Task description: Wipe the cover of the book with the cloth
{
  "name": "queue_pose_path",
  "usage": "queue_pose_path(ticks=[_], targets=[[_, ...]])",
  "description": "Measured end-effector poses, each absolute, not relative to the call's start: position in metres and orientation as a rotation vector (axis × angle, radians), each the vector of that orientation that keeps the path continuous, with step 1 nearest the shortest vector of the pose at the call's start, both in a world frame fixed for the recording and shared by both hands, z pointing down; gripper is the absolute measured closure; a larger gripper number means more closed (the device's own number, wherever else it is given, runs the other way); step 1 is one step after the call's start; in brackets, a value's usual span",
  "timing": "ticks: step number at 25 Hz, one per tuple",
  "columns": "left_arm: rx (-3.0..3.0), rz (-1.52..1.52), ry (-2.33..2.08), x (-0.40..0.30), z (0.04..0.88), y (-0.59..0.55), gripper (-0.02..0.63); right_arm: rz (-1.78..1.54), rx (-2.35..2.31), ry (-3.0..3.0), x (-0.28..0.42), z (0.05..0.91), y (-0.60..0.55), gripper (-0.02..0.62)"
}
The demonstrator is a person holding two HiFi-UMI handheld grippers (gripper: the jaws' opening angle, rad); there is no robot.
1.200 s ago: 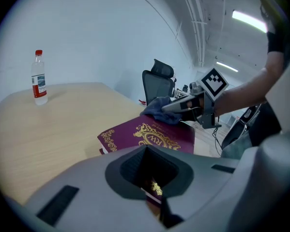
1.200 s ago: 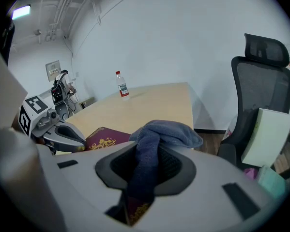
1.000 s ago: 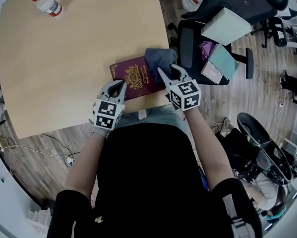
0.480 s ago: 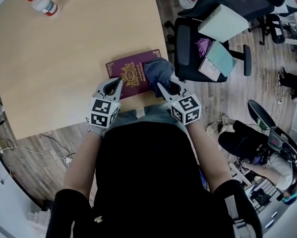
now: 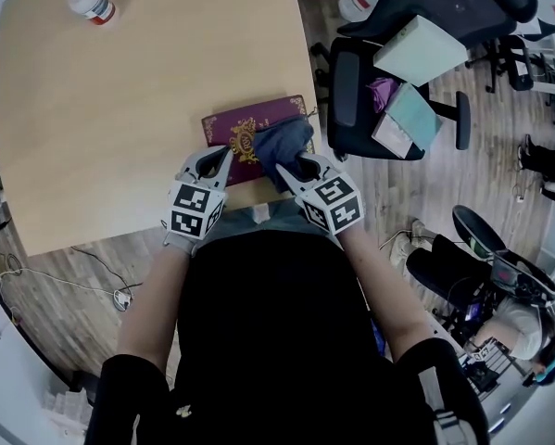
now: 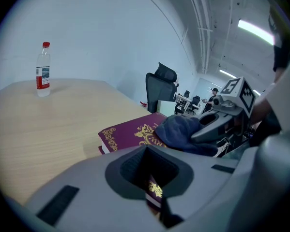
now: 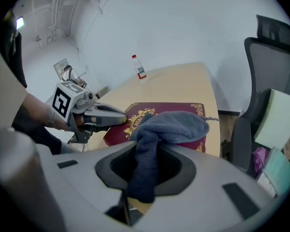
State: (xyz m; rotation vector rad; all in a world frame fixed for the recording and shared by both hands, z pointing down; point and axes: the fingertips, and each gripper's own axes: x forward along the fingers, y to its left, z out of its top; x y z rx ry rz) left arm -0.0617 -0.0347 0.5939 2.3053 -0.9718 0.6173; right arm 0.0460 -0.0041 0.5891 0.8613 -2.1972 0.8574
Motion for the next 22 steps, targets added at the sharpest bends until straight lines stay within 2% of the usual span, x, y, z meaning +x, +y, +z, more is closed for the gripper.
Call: queue_pose_path(ticks=[6, 22], targets=[[2.301, 0.614, -0.945, -0.06, 0.592, -0.035, 0.586, 0.98, 0.904, -2.166, 0.042, 0.589, -0.02, 0.495], [2.318, 0.598, -0.928, -0.059, 0.592, -0.036, 0.586, 1.054, 1.011, -2.086, 0.017, 0.591, -0.105, 0.495]])
